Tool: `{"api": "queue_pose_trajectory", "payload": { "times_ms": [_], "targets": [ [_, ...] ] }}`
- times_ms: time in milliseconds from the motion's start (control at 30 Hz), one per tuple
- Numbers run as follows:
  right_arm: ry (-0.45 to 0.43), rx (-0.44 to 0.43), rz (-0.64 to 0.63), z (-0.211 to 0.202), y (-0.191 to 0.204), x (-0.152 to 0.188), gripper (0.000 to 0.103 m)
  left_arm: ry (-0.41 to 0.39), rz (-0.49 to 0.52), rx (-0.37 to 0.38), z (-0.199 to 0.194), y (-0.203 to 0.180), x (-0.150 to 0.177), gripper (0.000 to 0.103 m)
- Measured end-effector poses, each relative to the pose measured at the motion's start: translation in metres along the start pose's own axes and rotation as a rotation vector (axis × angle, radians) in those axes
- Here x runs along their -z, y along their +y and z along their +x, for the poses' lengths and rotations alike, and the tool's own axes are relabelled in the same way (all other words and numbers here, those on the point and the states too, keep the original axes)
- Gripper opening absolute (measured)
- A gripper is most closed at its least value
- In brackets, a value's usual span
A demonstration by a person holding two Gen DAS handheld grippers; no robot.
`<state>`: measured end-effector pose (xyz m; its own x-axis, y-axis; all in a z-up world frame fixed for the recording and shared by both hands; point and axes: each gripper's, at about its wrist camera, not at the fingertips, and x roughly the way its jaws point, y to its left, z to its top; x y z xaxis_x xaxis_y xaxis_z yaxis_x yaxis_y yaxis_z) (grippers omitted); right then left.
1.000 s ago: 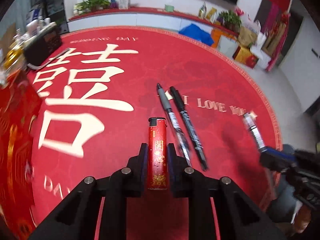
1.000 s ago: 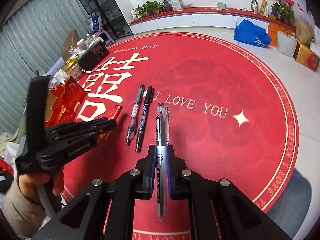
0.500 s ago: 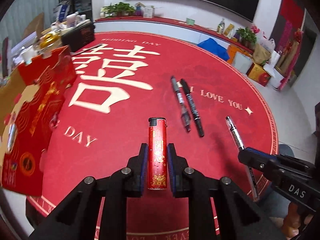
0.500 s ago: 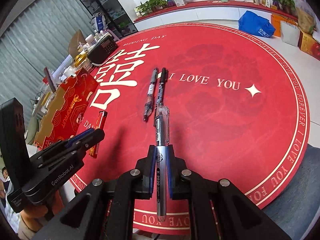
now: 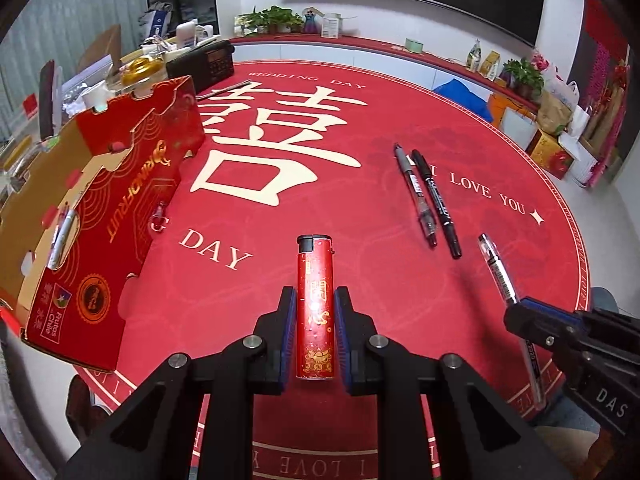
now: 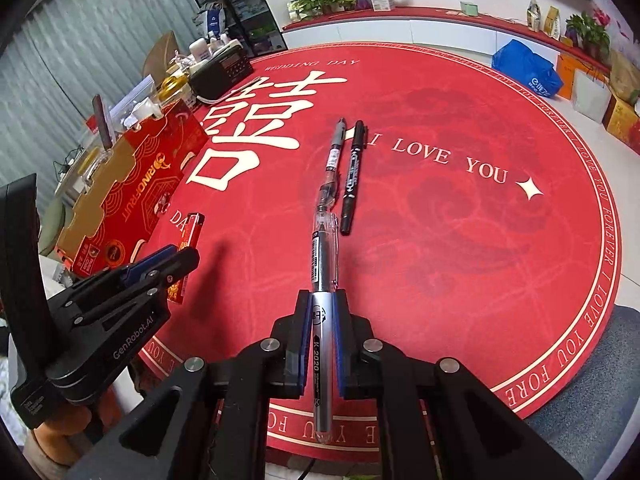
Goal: Organize rigid objects
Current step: 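Hold the red lighter and clear gel pen raised above the rug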
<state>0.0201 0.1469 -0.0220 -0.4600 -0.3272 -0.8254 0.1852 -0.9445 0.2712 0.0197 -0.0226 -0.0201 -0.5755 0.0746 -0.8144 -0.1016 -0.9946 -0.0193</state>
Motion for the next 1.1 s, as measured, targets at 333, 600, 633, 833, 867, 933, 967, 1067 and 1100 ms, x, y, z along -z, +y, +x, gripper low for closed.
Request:
{"api": "queue_pose_trajectory", "payload": {
  "times_ms": [333, 600, 633, 833, 867, 933, 967, 1067, 1100],
  "targets": [
    [0.006, 0.001, -0.001, 0.0013, 0.0010, 0.0016, 0.011, -0.003, -0.007, -0.001, -0.0012, 0.0028, 0.0014, 0.020],
    [0.008, -0.004, 0.004, 0.0008, 0.0019, 0.0024, 0.011, -0.005, -0.008, -0.003, -0.0038, 0.0045, 0.0031, 0.020],
    [0.006, -0.003, 0.003, 0.0008, 0.0020, 0.0024, 0.011, -0.006, -0.009, -0.002, -0.0047, 0.0046, 0.0036, 0.020],
    [0.004, -0.006, 0.006, 0.0014, 0.0020, 0.0023, 0.011, -0.013, -0.006, -0.003, -0.0077, 0.0041, 0.0037, 0.020],
    [0.003, -0.007, 0.006, 0.0011, 0.0019, 0.0022, 0.011, -0.013, -0.005, -0.003, -0.0074, 0.0042, 0.0038, 0.020],
    [0.002, -0.007, 0.008, 0.0008, 0.0018, 0.0021, 0.011, -0.014, -0.003, -0.001, -0.0075, 0.0037, 0.0034, 0.020],
    [-0.001, -0.007, 0.010, 0.0003, 0.0013, 0.0020, 0.011, -0.014, -0.002, -0.001, -0.0075, 0.0031, 0.0031, 0.020],
    [-0.007, -0.007, 0.019, -0.0018, -0.0012, 0.0021, 0.011, -0.015, 0.007, 0.001, -0.0074, -0.0002, 0.0023, 0.020],
    [-0.009, -0.007, 0.023, -0.0023, -0.0025, 0.0021, 0.011, -0.015, 0.012, 0.004, -0.0070, -0.0018, 0.0021, 0.020]
  ]
}}
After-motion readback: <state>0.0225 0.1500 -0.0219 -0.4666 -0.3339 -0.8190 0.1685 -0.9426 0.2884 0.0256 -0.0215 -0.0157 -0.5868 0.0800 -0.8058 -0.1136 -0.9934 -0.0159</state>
